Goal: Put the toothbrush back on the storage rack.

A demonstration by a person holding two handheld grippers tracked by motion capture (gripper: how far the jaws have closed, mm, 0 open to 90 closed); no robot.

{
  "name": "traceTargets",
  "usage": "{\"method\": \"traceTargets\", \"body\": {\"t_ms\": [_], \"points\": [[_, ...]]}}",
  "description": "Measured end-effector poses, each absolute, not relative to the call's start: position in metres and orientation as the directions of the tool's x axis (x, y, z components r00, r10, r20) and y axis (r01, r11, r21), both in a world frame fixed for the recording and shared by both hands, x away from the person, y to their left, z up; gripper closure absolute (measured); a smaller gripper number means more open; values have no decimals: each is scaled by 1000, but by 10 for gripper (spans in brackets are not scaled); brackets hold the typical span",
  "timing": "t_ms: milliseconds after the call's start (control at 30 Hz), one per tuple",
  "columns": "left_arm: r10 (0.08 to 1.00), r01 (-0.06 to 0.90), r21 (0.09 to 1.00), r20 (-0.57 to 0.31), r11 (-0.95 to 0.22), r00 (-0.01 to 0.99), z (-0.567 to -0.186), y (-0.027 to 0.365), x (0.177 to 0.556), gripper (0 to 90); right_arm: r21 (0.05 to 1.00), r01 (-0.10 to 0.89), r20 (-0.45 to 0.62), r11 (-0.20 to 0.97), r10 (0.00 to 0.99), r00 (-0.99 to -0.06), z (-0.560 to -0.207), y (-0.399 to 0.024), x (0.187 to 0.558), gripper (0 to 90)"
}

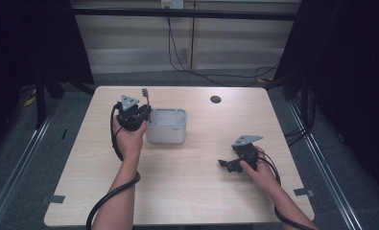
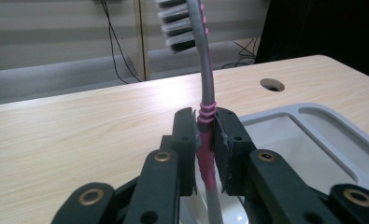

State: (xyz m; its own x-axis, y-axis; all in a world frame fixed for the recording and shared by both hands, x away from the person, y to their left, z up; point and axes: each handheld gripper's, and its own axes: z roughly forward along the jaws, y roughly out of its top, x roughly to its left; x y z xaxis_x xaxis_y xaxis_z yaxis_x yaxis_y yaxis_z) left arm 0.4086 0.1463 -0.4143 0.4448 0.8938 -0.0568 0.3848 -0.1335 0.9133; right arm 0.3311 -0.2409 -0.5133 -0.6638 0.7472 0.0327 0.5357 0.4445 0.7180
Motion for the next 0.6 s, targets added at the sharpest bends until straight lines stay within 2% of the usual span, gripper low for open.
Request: {"method": "traceTargets", "body": {"t_ms": [600], "points": [[888, 401, 902, -44, -162, 458, -417, 145, 407, 790, 718, 538, 35, 442, 749, -662, -513, -241, 331, 111]]}}
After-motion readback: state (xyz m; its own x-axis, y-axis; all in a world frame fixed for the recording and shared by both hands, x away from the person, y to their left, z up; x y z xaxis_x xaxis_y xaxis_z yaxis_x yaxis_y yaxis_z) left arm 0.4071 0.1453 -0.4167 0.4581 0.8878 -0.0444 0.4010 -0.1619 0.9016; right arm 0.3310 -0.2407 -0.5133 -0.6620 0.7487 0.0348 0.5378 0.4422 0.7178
